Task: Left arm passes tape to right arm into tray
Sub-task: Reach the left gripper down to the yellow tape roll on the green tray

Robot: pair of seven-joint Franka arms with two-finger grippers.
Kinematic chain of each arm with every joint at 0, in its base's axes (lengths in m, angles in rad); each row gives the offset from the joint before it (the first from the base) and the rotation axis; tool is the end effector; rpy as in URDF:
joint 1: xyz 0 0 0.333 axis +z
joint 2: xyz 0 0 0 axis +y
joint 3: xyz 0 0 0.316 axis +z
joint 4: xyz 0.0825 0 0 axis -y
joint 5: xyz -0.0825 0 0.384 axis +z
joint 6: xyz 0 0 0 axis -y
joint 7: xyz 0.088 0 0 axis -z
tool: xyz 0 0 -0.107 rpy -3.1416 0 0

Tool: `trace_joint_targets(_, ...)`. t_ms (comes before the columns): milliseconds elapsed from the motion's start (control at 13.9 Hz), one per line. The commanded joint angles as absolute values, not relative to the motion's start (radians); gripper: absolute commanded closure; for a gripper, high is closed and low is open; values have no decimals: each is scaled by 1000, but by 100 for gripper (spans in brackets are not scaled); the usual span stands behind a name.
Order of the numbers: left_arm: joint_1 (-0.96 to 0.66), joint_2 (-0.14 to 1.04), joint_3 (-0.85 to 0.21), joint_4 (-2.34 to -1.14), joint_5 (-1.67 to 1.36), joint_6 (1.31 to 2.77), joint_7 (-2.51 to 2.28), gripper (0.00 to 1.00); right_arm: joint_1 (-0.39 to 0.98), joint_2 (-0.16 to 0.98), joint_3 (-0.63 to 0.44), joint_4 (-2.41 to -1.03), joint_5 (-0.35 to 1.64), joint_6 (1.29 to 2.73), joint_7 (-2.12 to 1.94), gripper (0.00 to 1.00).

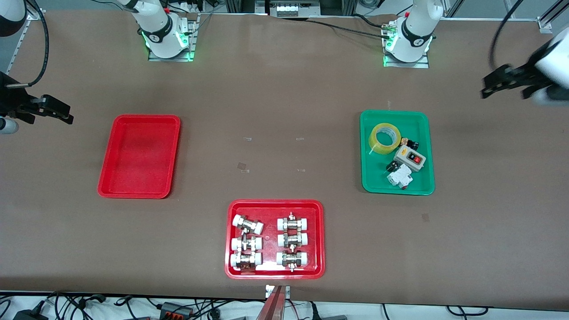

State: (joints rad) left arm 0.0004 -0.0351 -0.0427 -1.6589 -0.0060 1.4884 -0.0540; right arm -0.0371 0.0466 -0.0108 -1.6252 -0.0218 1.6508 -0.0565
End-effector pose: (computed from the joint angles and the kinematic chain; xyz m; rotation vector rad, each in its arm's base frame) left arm 0.5314 -0.0236 0.5958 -3.1323 -0.0184 0.2125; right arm 0.5725 -0.0295 0.5794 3.1203 0.0165 -0.0345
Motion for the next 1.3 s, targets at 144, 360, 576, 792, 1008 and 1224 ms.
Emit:
trace_joint_targets(144, -8, -43, -84, -1997, -49, 1760, -155, 0, -44, 37, -2, -1623, -25, 1638, -58, 0)
trace_joint_targets(360, -9, -40, -124, -2239, -52, 2024, -204, 0, -46, 38, -2, -1623, -26, 1640, -63, 0)
trace_joint_targets(576, -9, 52, -173, -2332, -61, 2182, -262, 0, -45, 38, -2, -1621, -25, 1643, -69, 0)
trace_joint_targets(792, -9, 159, -212, -2377, -61, 2319, -324, 0, -44, 40, -2, -1621, -25, 1649, -71, 0)
trace_joint_targets(1008, -9, 221, -212, -2413, -61, 2417, -328, 0, -46, 43, -2, -1621, -23, 1651, -71, 0)
trace_joint_targets(1224, 0, 242, -212, -2414, -60, 2421, -328, 29, -46, 43, -2, -1621, -23, 1651, -71, 0)
